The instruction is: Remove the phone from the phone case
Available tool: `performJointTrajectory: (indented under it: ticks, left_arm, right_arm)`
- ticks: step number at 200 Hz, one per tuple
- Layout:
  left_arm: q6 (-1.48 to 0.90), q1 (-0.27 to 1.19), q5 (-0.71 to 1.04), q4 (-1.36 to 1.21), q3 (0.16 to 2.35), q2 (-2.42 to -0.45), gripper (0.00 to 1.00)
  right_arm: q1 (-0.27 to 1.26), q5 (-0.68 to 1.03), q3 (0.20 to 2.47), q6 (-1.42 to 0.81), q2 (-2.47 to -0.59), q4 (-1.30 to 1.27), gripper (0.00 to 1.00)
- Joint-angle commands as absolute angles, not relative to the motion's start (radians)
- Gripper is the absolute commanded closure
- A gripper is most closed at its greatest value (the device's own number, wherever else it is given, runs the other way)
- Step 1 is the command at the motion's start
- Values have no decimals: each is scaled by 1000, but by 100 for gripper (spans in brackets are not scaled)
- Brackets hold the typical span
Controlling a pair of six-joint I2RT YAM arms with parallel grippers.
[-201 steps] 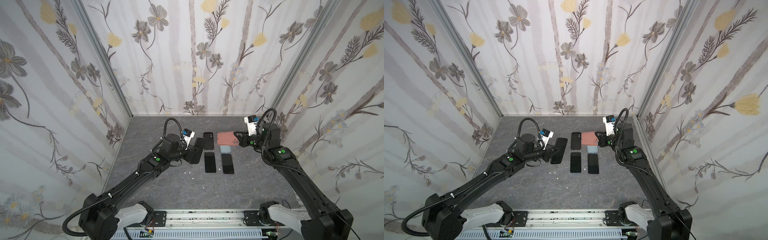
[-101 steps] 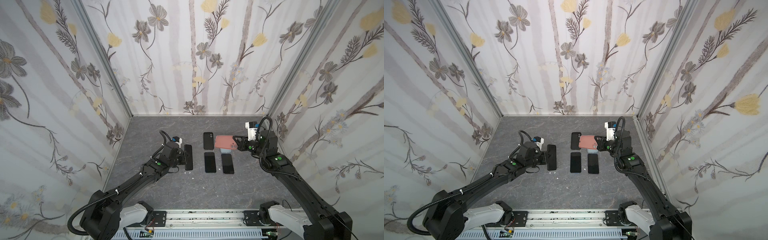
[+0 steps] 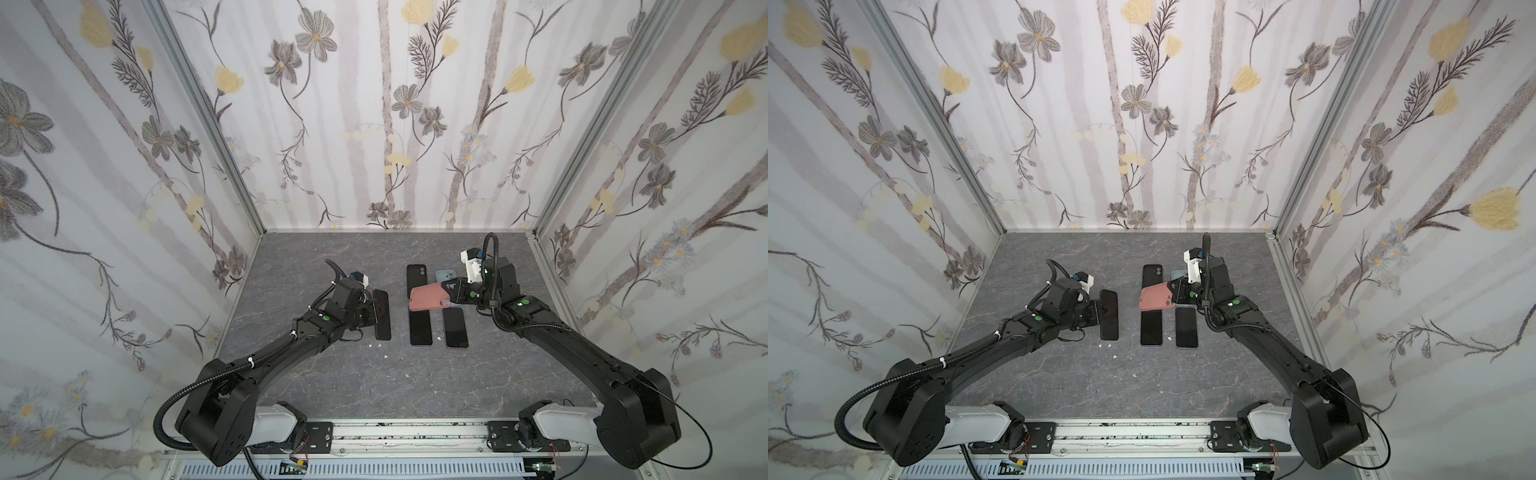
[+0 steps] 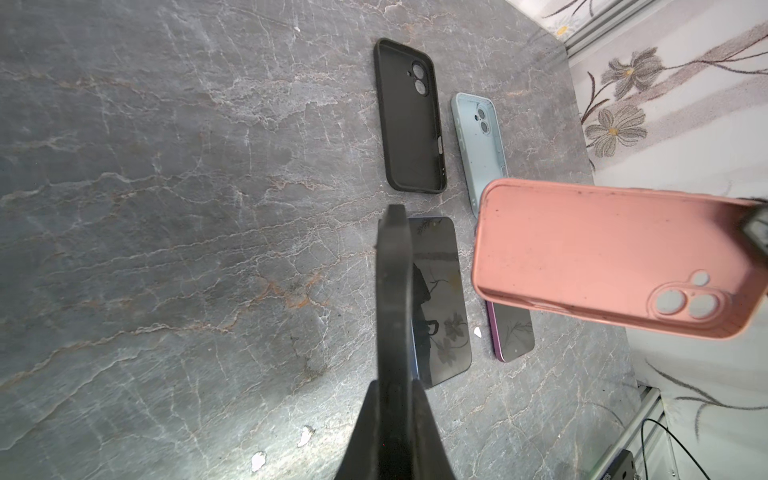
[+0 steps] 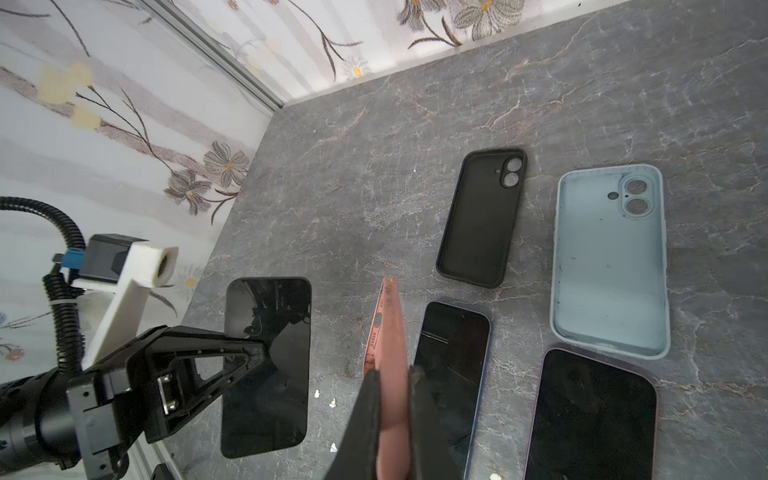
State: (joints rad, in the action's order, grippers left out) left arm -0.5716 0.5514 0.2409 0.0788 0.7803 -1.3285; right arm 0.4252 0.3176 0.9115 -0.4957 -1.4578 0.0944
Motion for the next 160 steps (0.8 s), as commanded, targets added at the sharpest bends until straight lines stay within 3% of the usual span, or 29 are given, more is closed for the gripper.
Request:
performJointTrajectory:
  ticks: [1, 41, 83, 160]
  left_arm:
    - [-503, 533, 335, 32, 801, -1361, 100]
    - [-463, 525, 385, 30, 808, -1428, 100]
    - [-489, 514, 409, 17, 815, -1493, 100]
    - [-581, 464, 514, -76, 826, -1585, 100]
  right_arm:
    - [426, 391, 931, -464, -1489, 64, 100]
    - [440, 488, 936, -434, -1559, 45, 100]
    - [474, 396, 937, -409, -1568, 49, 100]
    - [478, 402, 943, -406, -1628, 58, 100]
